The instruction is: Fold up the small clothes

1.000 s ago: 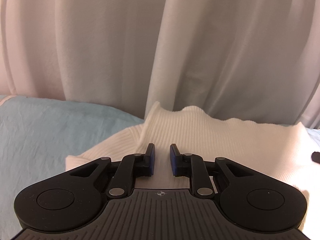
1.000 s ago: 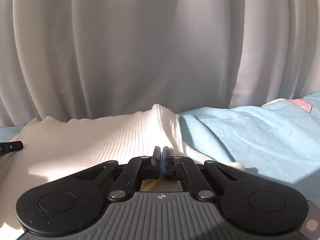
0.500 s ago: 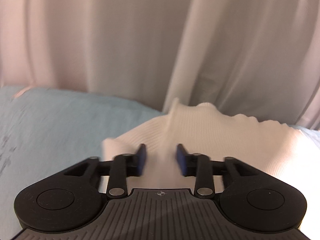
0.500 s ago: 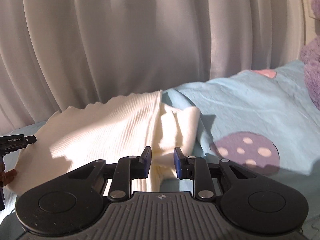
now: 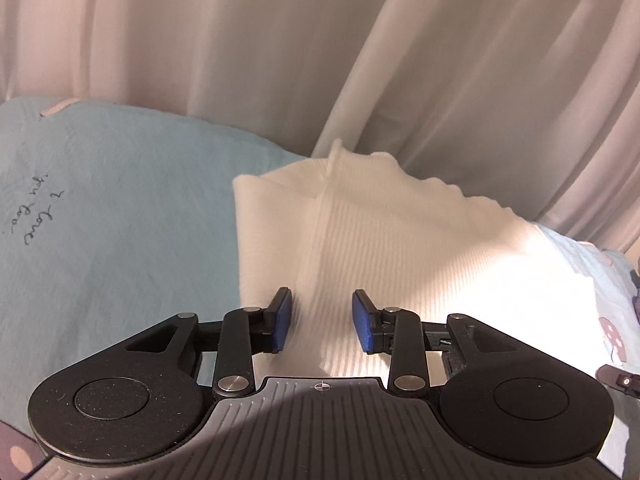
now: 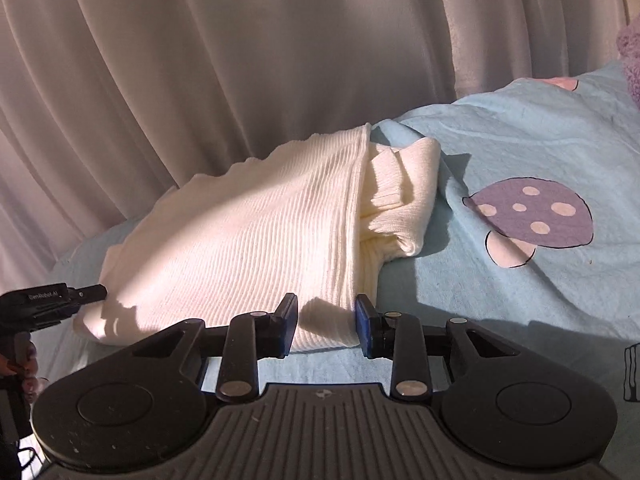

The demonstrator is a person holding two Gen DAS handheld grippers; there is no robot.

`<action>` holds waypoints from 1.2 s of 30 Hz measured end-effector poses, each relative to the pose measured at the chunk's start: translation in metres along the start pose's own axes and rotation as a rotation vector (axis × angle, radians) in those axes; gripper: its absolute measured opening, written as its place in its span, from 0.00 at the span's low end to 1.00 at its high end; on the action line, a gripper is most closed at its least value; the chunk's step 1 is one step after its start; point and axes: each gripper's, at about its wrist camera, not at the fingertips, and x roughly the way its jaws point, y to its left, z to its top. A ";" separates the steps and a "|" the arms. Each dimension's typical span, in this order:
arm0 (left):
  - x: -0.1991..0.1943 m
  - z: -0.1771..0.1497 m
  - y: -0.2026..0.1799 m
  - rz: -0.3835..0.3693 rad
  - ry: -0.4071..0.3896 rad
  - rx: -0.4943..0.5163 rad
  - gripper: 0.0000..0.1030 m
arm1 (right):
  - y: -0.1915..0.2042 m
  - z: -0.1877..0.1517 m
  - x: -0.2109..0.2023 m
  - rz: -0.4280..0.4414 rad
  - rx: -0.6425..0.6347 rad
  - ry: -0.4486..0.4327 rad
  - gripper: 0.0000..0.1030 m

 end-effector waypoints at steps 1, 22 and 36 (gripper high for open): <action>0.000 -0.001 -0.002 -0.002 0.012 -0.001 0.23 | 0.002 0.000 0.000 -0.014 -0.011 0.000 0.15; -0.023 -0.004 0.025 0.030 -0.019 -0.131 0.38 | 0.010 0.014 -0.014 -0.166 -0.120 -0.093 0.06; 0.017 0.016 0.044 -0.084 0.015 -0.302 0.60 | 0.113 0.017 0.053 0.117 -0.221 -0.018 0.06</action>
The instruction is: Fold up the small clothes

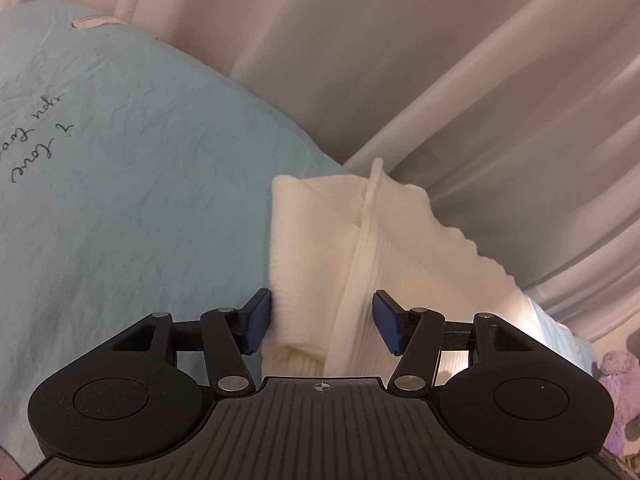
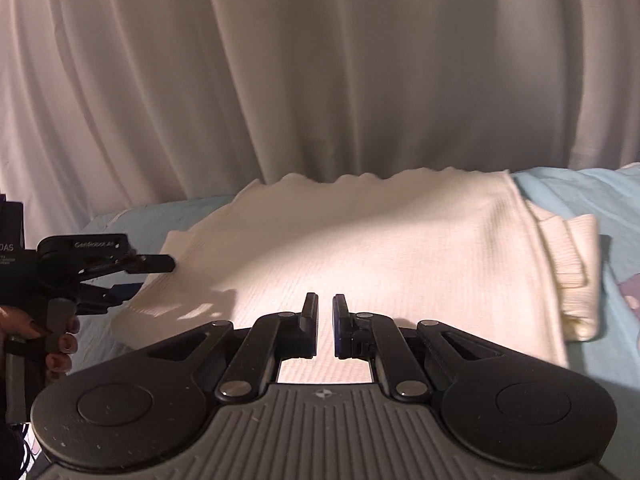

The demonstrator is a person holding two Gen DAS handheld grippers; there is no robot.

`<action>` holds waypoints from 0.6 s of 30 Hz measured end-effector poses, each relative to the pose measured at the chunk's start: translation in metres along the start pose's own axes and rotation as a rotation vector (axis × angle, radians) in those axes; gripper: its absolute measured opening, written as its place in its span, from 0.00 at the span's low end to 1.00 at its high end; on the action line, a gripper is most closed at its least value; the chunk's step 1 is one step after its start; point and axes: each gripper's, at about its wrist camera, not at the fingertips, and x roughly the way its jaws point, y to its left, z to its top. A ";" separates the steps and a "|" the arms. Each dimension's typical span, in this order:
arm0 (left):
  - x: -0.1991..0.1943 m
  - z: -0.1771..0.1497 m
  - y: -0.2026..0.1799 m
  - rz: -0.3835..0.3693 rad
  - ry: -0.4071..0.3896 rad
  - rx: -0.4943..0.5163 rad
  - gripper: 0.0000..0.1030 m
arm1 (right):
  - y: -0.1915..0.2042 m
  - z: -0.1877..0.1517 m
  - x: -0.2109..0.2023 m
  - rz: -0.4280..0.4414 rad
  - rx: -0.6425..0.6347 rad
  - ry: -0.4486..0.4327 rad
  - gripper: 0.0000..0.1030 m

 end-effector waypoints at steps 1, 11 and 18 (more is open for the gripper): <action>0.002 0.001 -0.001 -0.001 0.000 0.006 0.59 | 0.006 0.000 0.007 0.015 -0.003 0.013 0.06; 0.011 0.005 0.010 -0.057 0.017 -0.113 0.25 | 0.056 -0.014 0.055 0.108 -0.089 0.076 0.06; 0.004 0.008 0.008 -0.087 0.008 -0.117 0.16 | 0.011 -0.004 0.022 0.018 0.023 0.010 0.06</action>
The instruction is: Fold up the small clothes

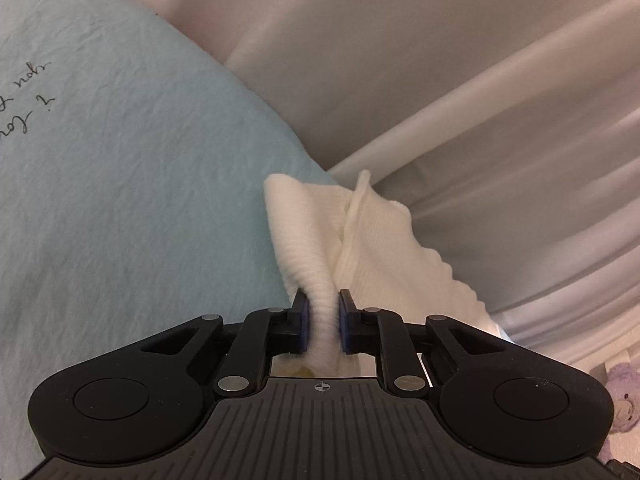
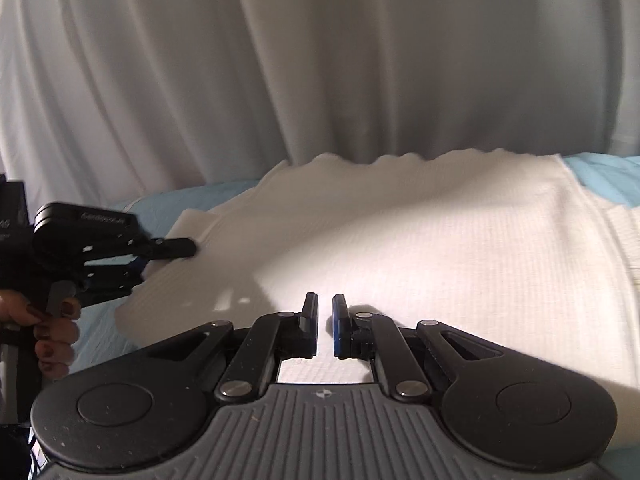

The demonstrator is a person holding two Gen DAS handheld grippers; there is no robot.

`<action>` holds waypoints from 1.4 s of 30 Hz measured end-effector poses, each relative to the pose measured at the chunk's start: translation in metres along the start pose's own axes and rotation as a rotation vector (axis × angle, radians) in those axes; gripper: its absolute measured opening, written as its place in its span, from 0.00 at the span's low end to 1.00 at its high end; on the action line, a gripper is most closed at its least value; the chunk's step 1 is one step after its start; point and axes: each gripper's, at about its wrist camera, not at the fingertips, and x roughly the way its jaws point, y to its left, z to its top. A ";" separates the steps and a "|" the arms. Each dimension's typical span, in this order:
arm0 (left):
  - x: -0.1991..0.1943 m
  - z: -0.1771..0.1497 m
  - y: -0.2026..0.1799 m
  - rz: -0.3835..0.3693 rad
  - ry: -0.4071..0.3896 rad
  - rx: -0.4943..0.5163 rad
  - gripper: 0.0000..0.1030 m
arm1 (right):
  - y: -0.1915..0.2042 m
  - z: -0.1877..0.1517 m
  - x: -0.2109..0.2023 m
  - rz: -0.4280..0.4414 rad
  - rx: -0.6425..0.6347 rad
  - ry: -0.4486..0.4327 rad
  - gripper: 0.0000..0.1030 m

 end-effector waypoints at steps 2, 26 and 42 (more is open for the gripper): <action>-0.003 0.000 -0.009 0.016 -0.006 0.028 0.16 | -0.026 0.002 -0.015 -0.065 0.063 -0.026 0.06; 0.002 -0.092 -0.152 -0.039 0.127 0.457 0.25 | -0.087 -0.016 -0.062 -0.182 0.232 -0.051 0.07; -0.004 -0.101 -0.107 0.092 0.058 0.526 0.44 | -0.080 -0.005 -0.043 -0.119 0.198 -0.010 0.13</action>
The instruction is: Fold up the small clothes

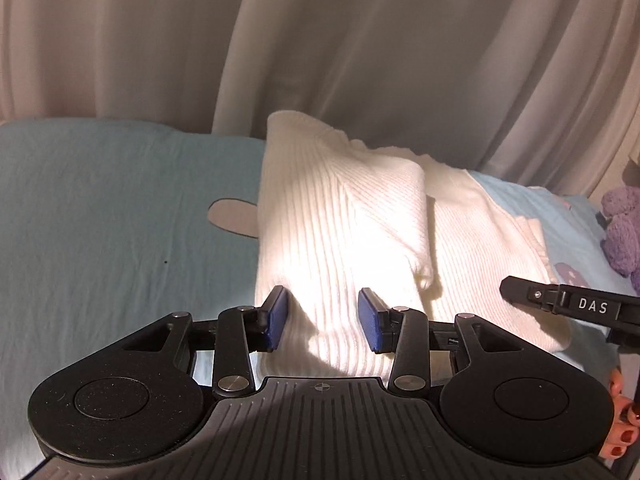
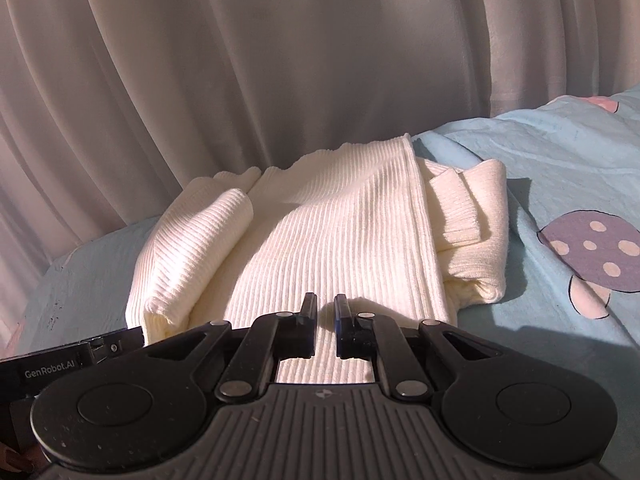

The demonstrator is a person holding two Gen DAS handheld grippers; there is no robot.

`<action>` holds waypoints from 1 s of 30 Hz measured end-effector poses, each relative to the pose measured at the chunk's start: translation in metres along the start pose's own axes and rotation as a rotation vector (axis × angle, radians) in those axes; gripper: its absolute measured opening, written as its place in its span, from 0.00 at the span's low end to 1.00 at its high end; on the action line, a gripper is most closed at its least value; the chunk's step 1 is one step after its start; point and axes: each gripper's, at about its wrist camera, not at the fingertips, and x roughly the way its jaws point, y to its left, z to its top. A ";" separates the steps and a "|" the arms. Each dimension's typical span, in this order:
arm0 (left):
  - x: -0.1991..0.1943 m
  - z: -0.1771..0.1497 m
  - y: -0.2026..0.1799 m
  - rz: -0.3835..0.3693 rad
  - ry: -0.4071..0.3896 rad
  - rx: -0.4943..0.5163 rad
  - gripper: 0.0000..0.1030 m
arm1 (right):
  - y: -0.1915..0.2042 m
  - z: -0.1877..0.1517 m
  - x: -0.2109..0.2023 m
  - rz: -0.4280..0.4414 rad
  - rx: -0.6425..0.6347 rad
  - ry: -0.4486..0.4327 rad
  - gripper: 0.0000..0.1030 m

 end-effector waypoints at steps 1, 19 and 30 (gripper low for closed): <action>-0.004 0.003 0.006 -0.006 0.009 -0.045 0.48 | -0.001 0.005 0.001 0.031 0.029 0.002 0.17; -0.001 0.004 0.046 0.061 0.018 -0.266 0.48 | 0.026 0.052 0.107 0.442 0.368 0.252 0.44; -0.001 -0.002 0.039 0.050 0.024 -0.216 0.47 | 0.041 0.051 0.117 0.424 0.288 0.263 0.26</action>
